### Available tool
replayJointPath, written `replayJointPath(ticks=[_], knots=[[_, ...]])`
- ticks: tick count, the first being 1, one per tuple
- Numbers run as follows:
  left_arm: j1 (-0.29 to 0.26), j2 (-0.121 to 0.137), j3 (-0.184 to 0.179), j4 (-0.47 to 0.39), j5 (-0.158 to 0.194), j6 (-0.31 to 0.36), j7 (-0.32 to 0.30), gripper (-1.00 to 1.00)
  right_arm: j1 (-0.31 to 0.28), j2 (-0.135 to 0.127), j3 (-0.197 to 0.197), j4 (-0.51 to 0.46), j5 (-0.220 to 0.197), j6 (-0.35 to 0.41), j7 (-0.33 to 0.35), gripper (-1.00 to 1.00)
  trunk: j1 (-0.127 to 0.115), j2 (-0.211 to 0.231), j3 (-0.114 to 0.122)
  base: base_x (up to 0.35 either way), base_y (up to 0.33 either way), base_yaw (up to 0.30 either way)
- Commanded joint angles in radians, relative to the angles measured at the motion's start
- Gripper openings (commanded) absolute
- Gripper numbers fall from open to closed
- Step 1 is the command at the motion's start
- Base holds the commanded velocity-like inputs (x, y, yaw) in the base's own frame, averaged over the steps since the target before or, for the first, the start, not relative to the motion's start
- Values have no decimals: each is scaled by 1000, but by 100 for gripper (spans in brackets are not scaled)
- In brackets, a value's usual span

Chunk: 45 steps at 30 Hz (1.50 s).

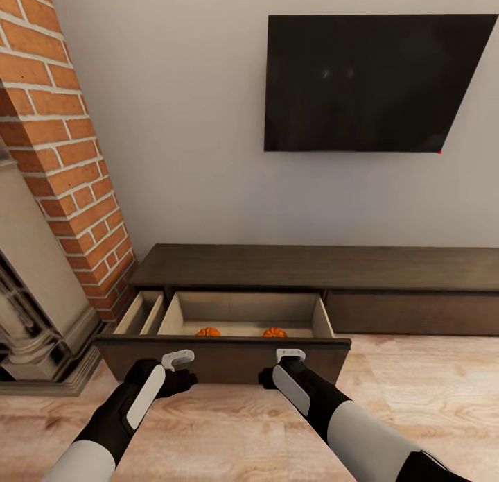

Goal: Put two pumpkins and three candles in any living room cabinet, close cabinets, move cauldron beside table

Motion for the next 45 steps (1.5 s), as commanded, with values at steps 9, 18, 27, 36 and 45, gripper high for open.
replayJointPath(ticks=[9,18,27,36,45], knots=[[-1,0,-8,2,4,-5,10,100,-1,-4,7,0,-9,-35,-6,100,34,-64,-29,0,0,0],[-1,4,-10,14,-3,-76,10,100,-1,-7,15,-1,10,-183,35,100,69,-127,-57,0,0,0],[1,7,-14,29,-41,-161,10,100,3,-6,21,-1,13,-285,44,100,103,-190,-86,0,0,0],[1,32,-18,39,-41,-250,9,100,5,-4,49,8,17,-376,45,100,138,-253,-114,0,0,0],[1,32,-19,102,-46,-340,8,100,12,-4,52,12,13,-426,46,100,172,-316,-142,0,0,0]])
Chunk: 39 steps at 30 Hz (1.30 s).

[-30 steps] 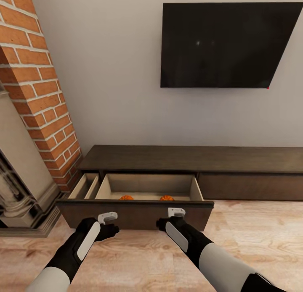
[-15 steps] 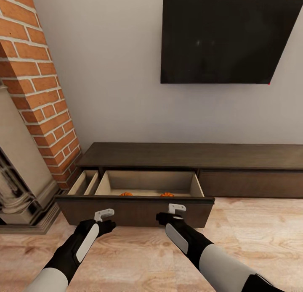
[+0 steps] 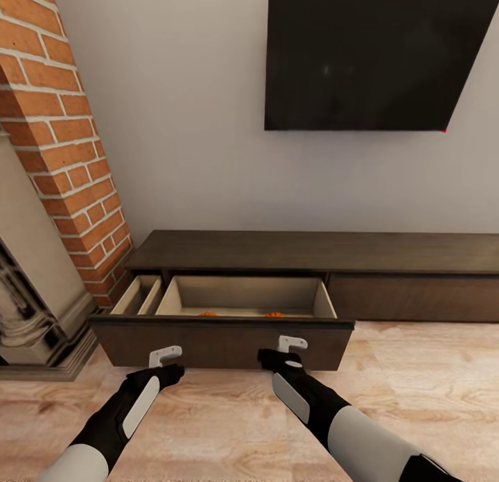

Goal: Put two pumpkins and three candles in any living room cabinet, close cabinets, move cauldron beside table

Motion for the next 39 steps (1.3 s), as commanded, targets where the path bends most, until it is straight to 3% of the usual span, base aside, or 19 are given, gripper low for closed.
replayJointPath(ticks=[1,8,14,17,22,27,34,39], knots=[[-1,1,-6,0,7,-3,10,100,0,-1,6,-1,-3,3,-8,100,4,-8,-4,0,0,0],[0,1,-6,3,-30,-47,10,100,46,-5,6,-2,10,-27,-9,100,31,-57,-26,0,0,0],[0,0,-25,30,-41,-96,10,100,141,-7,10,0,122,-159,-17,100,54,-99,-45,0,0,0],[0,1,-45,37,-43,-128,10,100,168,-7,9,2,155,-222,-21,100,65,-120,-54,0,0,0],[1,1,-60,65,-43,-193,9,100,202,-8,9,4,168,-328,-22,100,71,-128,-73,0,0,0],[3,1,-65,92,-43,-275,8,100,212,-8,9,15,170,-379,-23,100,73,-129,-92,0,0,0],[4,1,-147,163,-40,-450,9,100,214,-2,10,85,175,-484,-15,100,76,-130,-119,0,0,0],[4,2,-162,181,-40,-499,10,100,211,-4,9,87,178,-539,-5,100,78,-132,-139,0,0,0]])
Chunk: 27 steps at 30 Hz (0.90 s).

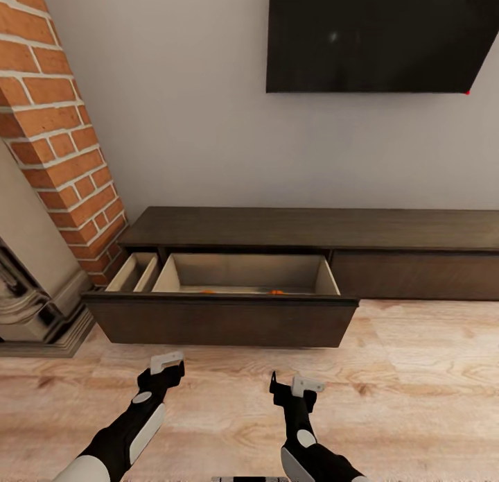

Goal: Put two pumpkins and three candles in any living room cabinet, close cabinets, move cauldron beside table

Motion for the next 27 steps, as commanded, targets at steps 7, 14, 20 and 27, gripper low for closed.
replayJointPath(ticks=[7,14,20,27], knots=[[1,0,-27,11,1,-37,7,100,-12,0,8,-1,-7,-14,77,100,3,-2,-28,0,0,0],[0,-5,-68,12,-47,-106,6,100,-46,3,8,-6,-6,-20,113,100,6,-4,-55,0,0,0],[0,-10,-77,12,-69,-148,5,100,-59,5,6,-7,66,-23,117,100,9,-5,-78,0,0,0],[-1,-9,-82,9,-79,-172,4,100,-102,6,0,-2,100,-24,117,100,12,-7,-105,0,0,0]])
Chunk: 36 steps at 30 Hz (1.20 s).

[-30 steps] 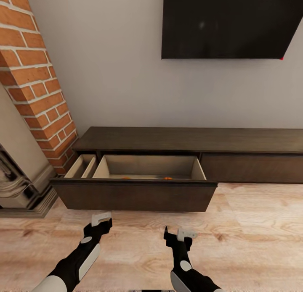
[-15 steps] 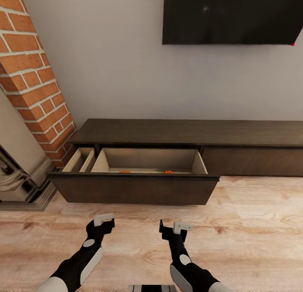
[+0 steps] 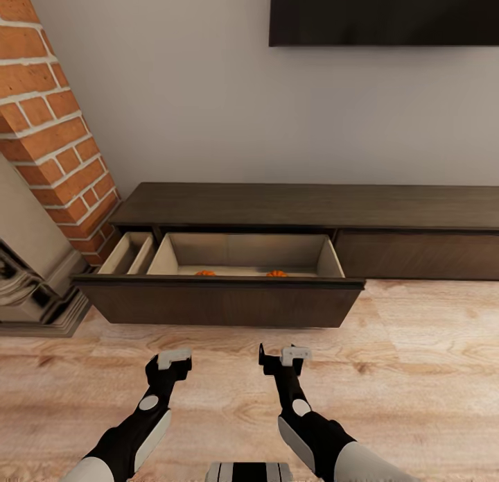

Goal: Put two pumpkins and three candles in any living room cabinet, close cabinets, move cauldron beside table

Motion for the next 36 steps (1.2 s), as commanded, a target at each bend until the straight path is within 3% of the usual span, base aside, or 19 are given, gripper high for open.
replayJointPath(ticks=[1,4,11,20,22,26,36], knots=[[-1,2,-9,-2,9,-6,8,100,-6,-3,8,-1,-6,-5,-7,100,0,-1,-5,0,0,0],[-1,2,-11,-3,9,-8,8,100,-12,-7,7,-4,-4,-5,-7,100,2,-1,-16,0,0,0],[-1,3,-9,-11,8,-9,9,100,-14,-11,6,-9,-1,-32,1,100,2,-1,-16,0,0,0],[-1,2,-12,-12,7,-11,12,100,-14,-20,1,-9,-10,-114,99,100,6,-3,-51,0,0,0],[-1,1,-14,-13,7,-11,13,100,-14,-22,-13,-9,-14,-119,104,100,7,-4,-59,0,0,0],[-1,1,-24,-13,7,-10,18,100,-14,-25,-88,-9,-15,-131,110,100,7,-4,-59,0,0,0],[-1,2,-26,-12,7,-10,23,100,-14,-26,-116,-8,-16,-135,110,100,7,-4,-59,18,0,0]])
